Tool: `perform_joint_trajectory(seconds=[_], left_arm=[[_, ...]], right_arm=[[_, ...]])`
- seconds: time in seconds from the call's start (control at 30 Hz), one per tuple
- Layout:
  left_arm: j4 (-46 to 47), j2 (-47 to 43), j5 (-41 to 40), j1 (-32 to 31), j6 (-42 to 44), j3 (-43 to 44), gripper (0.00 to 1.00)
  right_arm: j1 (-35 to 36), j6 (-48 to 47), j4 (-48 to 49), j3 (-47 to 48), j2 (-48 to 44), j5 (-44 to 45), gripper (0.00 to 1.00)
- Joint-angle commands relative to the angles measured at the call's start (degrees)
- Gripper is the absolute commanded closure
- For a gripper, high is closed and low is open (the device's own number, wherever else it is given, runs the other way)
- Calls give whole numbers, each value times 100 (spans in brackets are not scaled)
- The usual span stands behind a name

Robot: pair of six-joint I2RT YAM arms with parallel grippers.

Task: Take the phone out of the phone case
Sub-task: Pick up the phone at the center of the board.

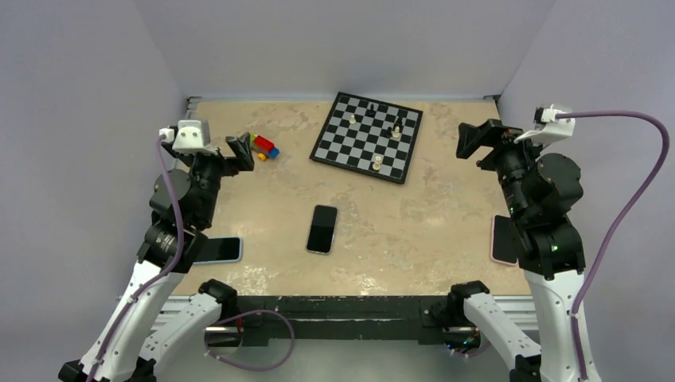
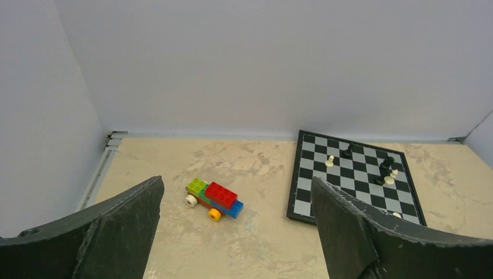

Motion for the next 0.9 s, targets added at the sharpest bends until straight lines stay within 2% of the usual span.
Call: perform_joint_trajectory(seconds=[0.0,0.27,0.63,0.73,0.87], left_arm=[[15,287,361,-59,-286,206,0],[-415,1015,933,-167,-819,543,0],[-2379,3112,1880,-466,-1752,1886,0],[-3047,3569,2193,-469,-2144,2016,0],[-3524,3979,2532,-602,-2497,1770,0]], right_arm=[[26,-43,136,59,-140,36,1],[22,38,158,18,-138,-181,1],[21,165,-98,-82,21,-303,1],[24,193,-41,-211,-82,-305,1],[19,252,156,-445,-179,-394,1]])
